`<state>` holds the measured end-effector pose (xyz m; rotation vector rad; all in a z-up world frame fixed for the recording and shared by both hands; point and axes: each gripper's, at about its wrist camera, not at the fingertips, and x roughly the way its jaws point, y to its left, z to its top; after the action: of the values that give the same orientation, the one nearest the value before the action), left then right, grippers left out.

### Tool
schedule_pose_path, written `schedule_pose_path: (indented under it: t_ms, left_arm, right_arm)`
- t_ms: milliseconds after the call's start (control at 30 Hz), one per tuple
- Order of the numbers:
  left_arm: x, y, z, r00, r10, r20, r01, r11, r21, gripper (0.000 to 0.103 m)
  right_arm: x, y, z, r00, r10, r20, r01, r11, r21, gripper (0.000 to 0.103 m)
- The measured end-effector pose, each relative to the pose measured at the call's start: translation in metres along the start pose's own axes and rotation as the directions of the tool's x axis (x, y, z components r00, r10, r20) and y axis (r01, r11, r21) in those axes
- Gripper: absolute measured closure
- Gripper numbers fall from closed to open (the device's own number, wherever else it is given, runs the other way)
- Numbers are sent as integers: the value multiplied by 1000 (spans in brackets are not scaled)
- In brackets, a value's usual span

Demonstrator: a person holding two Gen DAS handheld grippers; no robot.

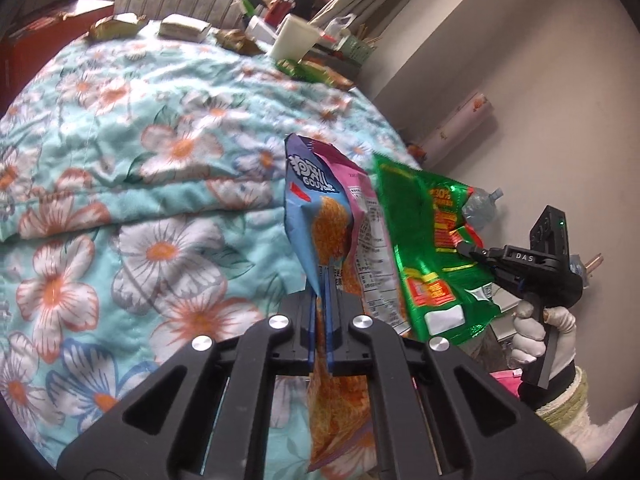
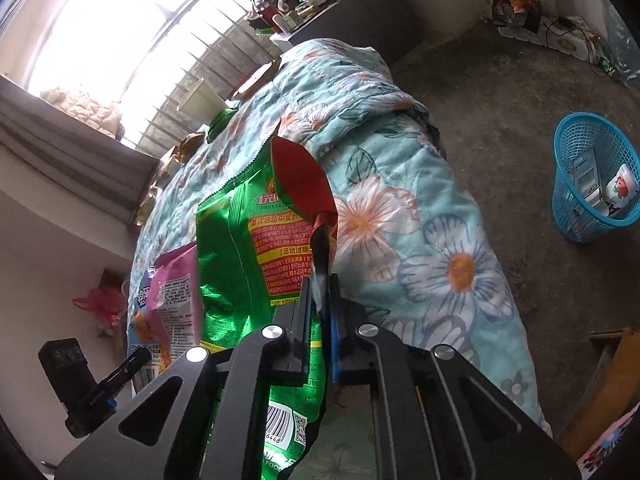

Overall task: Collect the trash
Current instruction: 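Lift both snack bags off the bed and carry them toward the wastebasket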

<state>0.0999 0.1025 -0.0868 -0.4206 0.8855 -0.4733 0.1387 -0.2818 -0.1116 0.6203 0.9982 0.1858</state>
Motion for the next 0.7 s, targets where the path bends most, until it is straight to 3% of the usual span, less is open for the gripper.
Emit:
schedule_pose_path:
  t_ms: [267,700]
  left_arm:
    - [-25,-23,14,993,-61,103,53,996,76,102]
    - [-30,-71,32,986,-101,134,76,980,184,102]
  right_arm:
    - [-34,-14,-6,990,98,105,-107,991,84,100]
    - [-91,-69,-20,941,192,278,-251,948,195,101]
